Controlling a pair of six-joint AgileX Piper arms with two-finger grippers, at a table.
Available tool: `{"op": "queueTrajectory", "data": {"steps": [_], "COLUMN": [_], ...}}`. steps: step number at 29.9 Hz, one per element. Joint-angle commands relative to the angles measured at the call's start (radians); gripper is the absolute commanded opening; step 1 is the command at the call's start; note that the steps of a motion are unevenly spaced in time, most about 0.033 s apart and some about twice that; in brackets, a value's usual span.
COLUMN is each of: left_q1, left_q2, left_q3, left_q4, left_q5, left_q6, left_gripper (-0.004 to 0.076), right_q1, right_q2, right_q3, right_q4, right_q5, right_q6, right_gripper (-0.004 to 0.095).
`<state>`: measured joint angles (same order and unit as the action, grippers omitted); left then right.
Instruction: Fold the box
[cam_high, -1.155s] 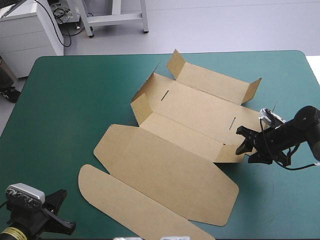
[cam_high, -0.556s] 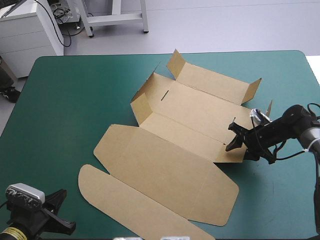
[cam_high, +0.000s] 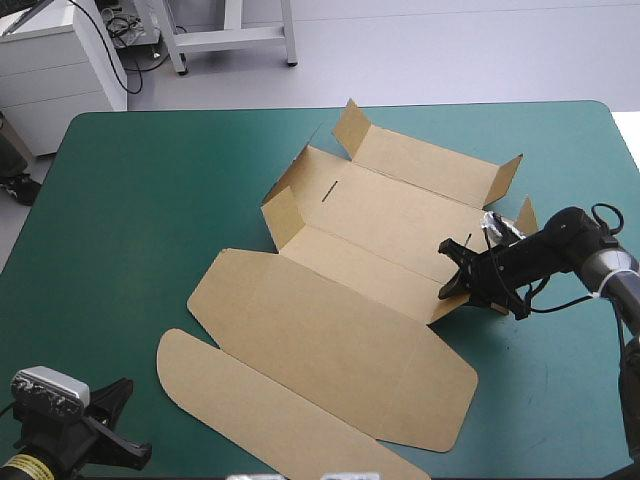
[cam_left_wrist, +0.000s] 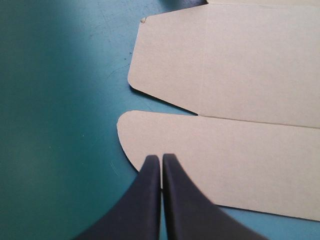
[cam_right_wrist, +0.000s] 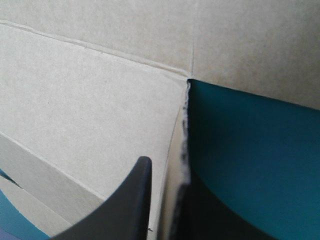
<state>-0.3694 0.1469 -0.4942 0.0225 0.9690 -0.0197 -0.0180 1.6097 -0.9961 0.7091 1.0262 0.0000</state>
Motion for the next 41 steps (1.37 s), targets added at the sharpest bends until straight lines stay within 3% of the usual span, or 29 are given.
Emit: {"op": "queueTrajectory", "data": {"steps": [1, 16, 20, 26, 30, 41], "left_q1": [-0.002, -0.002, -0.002, -0.002, -0.002, -0.002], "left_q2": [0.015, 0.015, 0.015, 0.015, 0.015, 0.015], "left_q3": [-0.021, -0.021, -0.021, -0.021, -0.021, -0.021], "left_q4": [0.000, 0.000, 0.000, 0.000, 0.000, 0.000], "left_q5": [-0.065, -0.065, -0.065, -0.065, -0.065, -0.065], "left_q6": [-0.006, -0.006, -0.006, -0.006, -0.006, -0.006], "left_gripper": [-0.0008, -0.0008, -0.0008, -0.0008, -0.0008, -0.0008], "right_q1": [-0.003, -0.003, 0.001, 0.001, 0.001, 0.123], "right_q2": [-0.028, -0.028, -0.030, -0.023, 0.023, 0.229], "right_q3": [-0.015, -0.018, -0.065, -0.261, -0.441, -0.785], "right_q4": [-0.004, -0.025, -0.088, -0.226, -0.329, -0.489], "right_q5": [0.039, 0.042, 0.055, 0.110, 0.233, 0.226], "right_q6": [0.000, -0.023, -0.018, 0.025, 0.025, -0.087], "right_gripper": [-0.0005, -0.0009, -0.0009, 0.0000, 0.0000, 0.0000]}}
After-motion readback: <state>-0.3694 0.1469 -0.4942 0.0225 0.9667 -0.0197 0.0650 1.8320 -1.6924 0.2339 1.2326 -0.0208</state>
